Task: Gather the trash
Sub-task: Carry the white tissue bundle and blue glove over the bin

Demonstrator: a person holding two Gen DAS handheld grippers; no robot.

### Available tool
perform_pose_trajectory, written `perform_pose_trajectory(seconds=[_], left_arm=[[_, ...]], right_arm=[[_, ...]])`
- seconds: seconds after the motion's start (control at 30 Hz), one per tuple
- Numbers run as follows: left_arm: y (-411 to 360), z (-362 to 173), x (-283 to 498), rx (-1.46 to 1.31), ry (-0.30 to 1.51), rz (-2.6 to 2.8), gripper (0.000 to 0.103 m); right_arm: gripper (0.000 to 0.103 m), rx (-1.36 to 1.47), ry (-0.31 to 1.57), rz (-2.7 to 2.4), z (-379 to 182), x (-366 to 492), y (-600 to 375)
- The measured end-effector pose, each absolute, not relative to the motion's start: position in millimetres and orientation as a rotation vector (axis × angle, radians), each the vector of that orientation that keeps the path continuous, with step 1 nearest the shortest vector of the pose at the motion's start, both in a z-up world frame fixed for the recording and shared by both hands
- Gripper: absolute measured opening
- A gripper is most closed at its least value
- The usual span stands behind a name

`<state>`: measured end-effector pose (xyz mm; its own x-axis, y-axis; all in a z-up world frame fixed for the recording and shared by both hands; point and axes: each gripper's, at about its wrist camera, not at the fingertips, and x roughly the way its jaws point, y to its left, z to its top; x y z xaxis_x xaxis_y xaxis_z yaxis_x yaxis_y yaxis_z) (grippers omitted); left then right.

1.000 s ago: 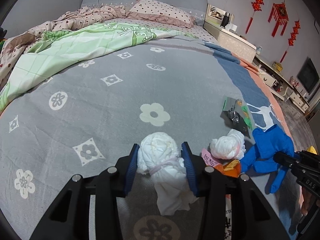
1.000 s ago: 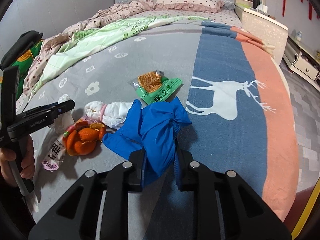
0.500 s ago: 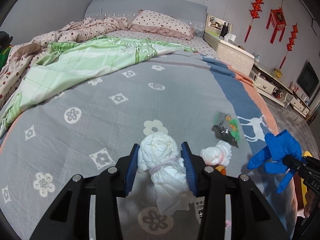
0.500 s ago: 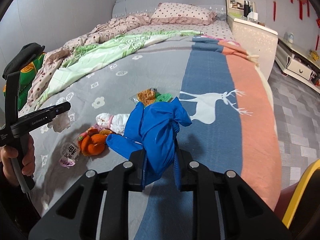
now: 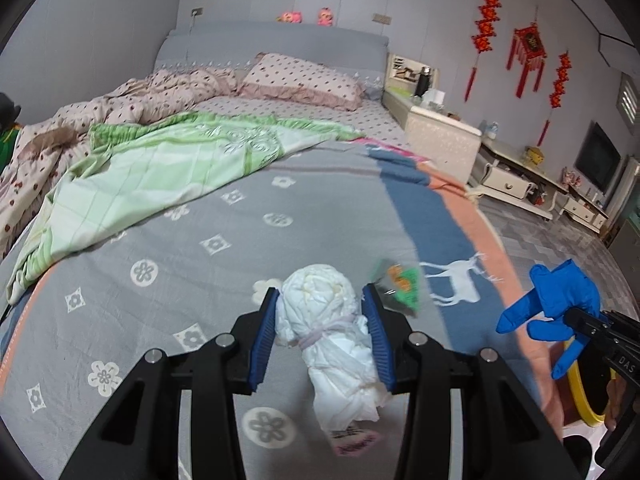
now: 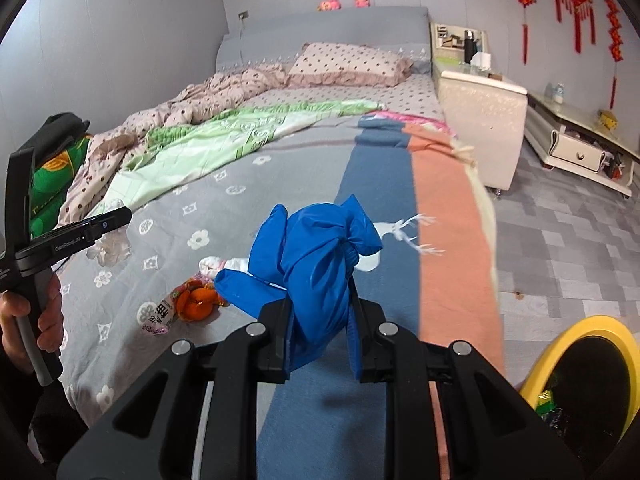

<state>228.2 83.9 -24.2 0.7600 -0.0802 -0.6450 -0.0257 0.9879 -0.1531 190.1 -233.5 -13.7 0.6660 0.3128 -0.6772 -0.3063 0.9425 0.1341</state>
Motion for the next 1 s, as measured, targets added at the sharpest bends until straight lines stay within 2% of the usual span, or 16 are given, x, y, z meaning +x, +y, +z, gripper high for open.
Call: perform_pose_trajectory(seconds=[0.43, 1.0], left_arm=[[1, 28, 211, -0.11, 0.653, -0.175, 0.04], [-131, 69, 205, -0.039, 0.598, -0.367, 0.04]], right_arm=[[0.02, 0.041, 0.687, 0.257, 40, 154, -304], [0.02, 0.112, 0.638, 0.077, 89, 121, -431]])
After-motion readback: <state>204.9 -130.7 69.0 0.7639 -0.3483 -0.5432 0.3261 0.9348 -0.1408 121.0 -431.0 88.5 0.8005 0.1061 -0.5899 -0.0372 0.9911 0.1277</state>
